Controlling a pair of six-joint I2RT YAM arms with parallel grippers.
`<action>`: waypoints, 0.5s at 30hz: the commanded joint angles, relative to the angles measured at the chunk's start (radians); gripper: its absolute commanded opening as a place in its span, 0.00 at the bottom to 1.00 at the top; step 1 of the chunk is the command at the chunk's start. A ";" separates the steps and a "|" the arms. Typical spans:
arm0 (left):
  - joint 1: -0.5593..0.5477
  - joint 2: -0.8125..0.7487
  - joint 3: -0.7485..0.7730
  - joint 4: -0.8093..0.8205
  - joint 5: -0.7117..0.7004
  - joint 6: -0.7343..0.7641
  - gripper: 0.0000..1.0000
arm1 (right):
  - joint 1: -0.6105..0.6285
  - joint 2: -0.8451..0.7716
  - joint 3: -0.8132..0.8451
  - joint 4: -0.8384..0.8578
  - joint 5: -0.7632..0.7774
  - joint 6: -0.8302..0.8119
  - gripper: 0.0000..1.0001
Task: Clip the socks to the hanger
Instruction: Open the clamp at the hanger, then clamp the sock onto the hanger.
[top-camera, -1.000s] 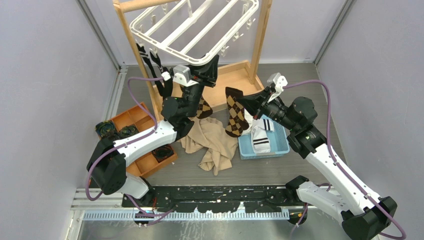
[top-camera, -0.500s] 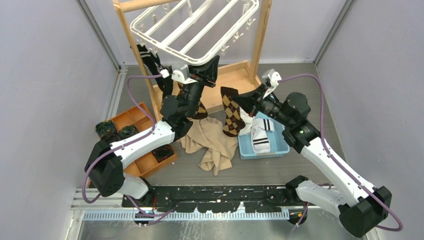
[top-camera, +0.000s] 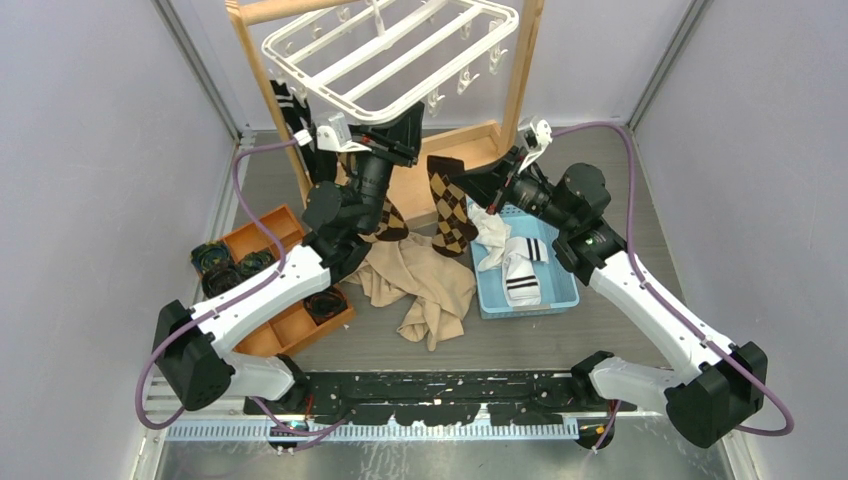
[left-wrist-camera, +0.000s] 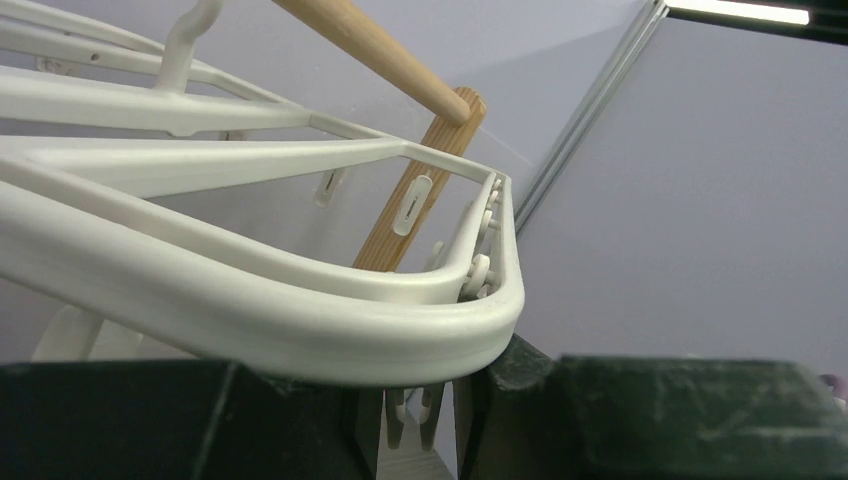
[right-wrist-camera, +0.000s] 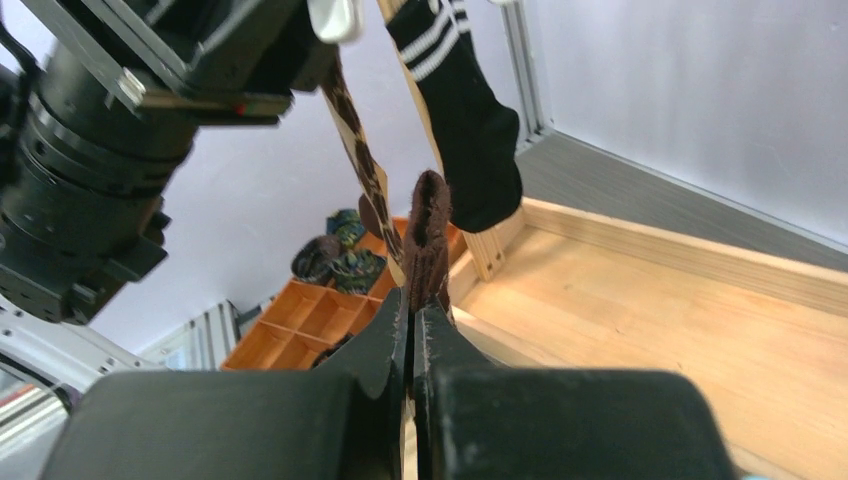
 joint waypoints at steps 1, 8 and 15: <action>-0.001 -0.044 0.063 -0.086 -0.071 -0.115 0.00 | -0.004 0.035 0.086 0.124 -0.053 0.118 0.01; 0.006 -0.063 0.077 -0.156 -0.088 -0.220 0.00 | -0.003 0.103 0.142 0.202 -0.100 0.267 0.01; 0.013 -0.067 0.085 -0.171 -0.075 -0.281 0.00 | -0.003 0.137 0.176 0.257 -0.160 0.393 0.01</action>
